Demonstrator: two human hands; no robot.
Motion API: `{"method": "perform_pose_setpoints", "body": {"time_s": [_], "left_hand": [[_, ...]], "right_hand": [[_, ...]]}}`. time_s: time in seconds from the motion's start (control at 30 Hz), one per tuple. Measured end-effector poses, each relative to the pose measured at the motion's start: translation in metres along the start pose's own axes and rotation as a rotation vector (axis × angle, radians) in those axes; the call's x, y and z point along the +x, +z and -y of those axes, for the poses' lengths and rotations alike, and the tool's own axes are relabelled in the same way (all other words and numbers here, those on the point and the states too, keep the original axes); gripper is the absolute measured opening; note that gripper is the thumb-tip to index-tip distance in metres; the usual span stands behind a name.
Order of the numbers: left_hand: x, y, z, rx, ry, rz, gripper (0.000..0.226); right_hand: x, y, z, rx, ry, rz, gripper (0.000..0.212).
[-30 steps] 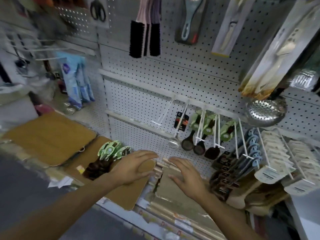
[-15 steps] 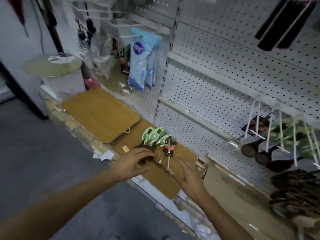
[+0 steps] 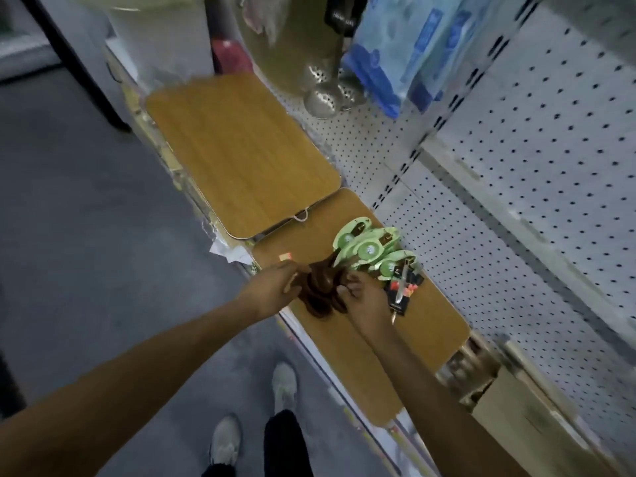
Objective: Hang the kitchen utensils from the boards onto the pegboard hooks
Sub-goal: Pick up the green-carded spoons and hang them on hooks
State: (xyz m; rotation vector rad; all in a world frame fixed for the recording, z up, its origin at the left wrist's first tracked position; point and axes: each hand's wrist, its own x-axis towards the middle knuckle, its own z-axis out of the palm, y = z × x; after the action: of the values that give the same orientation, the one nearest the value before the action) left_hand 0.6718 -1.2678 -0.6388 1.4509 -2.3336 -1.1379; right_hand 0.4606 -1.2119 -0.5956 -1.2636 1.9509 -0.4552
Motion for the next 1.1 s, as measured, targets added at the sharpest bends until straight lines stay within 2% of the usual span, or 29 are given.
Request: {"method": "perform_pose_setpoints", "body": {"time_s": [0.1,0.2,0.37,0.43,0.47,0.53,0.57,0.73,0.87,0.97,1.07,1.1], "left_hand": [[0.065,0.023,0.031,-0.019,-0.075,-0.015,0.040],[0.121,0.046,0.055,-0.049,-0.145,-0.001,0.037],[0.190,0.082,0.071,-0.135,-0.218,0.059,0.033],[0.207,0.094,0.076,-0.157,-0.224,0.093,0.029],[0.213,0.099,0.077,-0.162,-0.231,0.099,0.028],[0.220,0.107,0.077,-0.147,-0.237,0.112,0.028],[0.222,0.110,0.076,-0.126,-0.237,0.107,0.028],[0.222,0.127,0.070,0.051,-0.246,0.078,0.022],[0.230,0.127,0.063,0.137,-0.267,0.096,0.020],[0.231,0.122,0.061,0.135,-0.293,0.113,0.018],[0.224,0.112,0.067,0.033,-0.347,0.052,0.023],[0.221,0.106,0.069,-0.024,-0.357,0.018,0.025]], "right_hand": [[0.079,0.029,-0.011,0.084,0.132,-0.006,0.025],[0.138,0.051,-0.012,0.134,0.226,0.058,0.008],[0.199,0.079,-0.023,0.078,0.355,0.073,0.025],[0.218,0.090,-0.031,0.121,0.422,0.053,0.014],[0.225,0.094,-0.035,0.144,0.447,0.020,0.016],[0.234,0.103,-0.039,0.175,0.478,-0.012,0.033],[0.237,0.107,-0.039,0.171,0.493,-0.001,0.034],[0.235,0.113,-0.037,0.156,0.537,0.076,0.032],[0.232,0.116,-0.037,0.220,0.563,0.013,0.027],[0.229,0.114,-0.037,0.342,0.572,-0.028,0.020],[0.223,0.113,-0.040,0.393,0.465,-0.077,0.017],[0.219,0.111,-0.039,0.407,0.434,-0.078,0.022]]}}
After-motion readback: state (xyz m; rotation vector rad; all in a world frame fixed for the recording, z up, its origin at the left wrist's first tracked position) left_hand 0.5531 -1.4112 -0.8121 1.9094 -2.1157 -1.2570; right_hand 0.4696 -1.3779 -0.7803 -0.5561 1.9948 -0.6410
